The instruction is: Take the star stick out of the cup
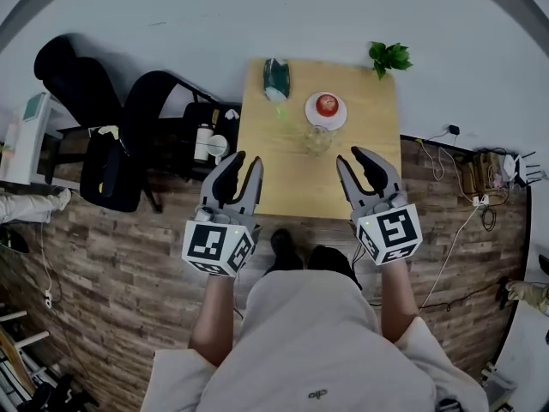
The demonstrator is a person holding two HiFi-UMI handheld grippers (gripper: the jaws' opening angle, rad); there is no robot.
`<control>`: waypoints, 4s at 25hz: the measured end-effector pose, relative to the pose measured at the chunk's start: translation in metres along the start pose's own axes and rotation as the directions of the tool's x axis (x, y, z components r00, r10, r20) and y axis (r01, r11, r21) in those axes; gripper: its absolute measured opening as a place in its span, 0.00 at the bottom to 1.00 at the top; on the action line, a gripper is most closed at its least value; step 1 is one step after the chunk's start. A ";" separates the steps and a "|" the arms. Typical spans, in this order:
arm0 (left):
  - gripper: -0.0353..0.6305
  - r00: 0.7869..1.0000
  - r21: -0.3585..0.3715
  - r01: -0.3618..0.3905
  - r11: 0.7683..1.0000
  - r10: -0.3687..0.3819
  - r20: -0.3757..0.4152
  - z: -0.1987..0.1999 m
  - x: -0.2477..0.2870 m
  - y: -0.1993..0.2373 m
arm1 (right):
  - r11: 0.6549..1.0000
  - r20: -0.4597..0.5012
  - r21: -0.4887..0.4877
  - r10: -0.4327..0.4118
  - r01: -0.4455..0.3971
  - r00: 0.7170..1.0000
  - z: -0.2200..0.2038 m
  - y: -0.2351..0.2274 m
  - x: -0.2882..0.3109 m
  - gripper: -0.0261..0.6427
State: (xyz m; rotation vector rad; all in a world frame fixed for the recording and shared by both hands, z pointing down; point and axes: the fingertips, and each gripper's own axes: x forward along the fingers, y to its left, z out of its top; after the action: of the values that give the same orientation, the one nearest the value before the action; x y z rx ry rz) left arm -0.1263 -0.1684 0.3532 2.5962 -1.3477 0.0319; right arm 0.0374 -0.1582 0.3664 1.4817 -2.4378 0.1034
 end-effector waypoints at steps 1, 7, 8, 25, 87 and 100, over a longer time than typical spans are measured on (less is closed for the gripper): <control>0.20 1.000 -0.005 0.005 1.000 -0.005 -0.006 -0.002 0.001 0.002 | 1.000 -0.014 -0.004 0.002 -0.003 1.000 -0.004 0.002 0.004 0.20; 0.20 0.999 -0.025 0.029 0.999 -0.030 -0.045 -0.016 0.019 0.008 | 0.999 -0.073 -0.024 0.024 -0.025 0.997 -0.021 0.005 0.030 0.20; 0.20 0.998 -0.026 0.031 0.999 -0.032 -0.054 -0.018 0.021 0.008 | 0.999 -0.080 -0.024 0.030 -0.032 0.996 -0.023 0.004 0.034 0.20; 0.20 0.988 -0.056 -0.050 0.997 0.041 -0.148 -0.049 0.074 0.023 | 0.985 -0.195 -0.020 0.162 -0.169 0.967 -0.079 -0.018 0.118 0.19; 0.20 0.930 -0.101 -0.265 0.959 0.227 -0.287 -0.117 0.115 0.035 | 0.896 -0.491 -0.117 0.323 -0.429 0.809 -0.240 -0.020 0.242 0.07; 0.20 0.936 -0.095 -0.253 0.963 0.218 -0.276 -0.110 0.109 0.038 | 0.901 -0.485 -0.127 0.309 -0.416 0.818 -0.232 -0.019 0.241 0.06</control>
State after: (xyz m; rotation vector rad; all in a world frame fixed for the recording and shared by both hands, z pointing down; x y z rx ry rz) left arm -0.0857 -0.2555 0.4800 2.2177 -1.4966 0.3069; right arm -0.0025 -0.3260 0.6540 0.7640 -2.2155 0.2157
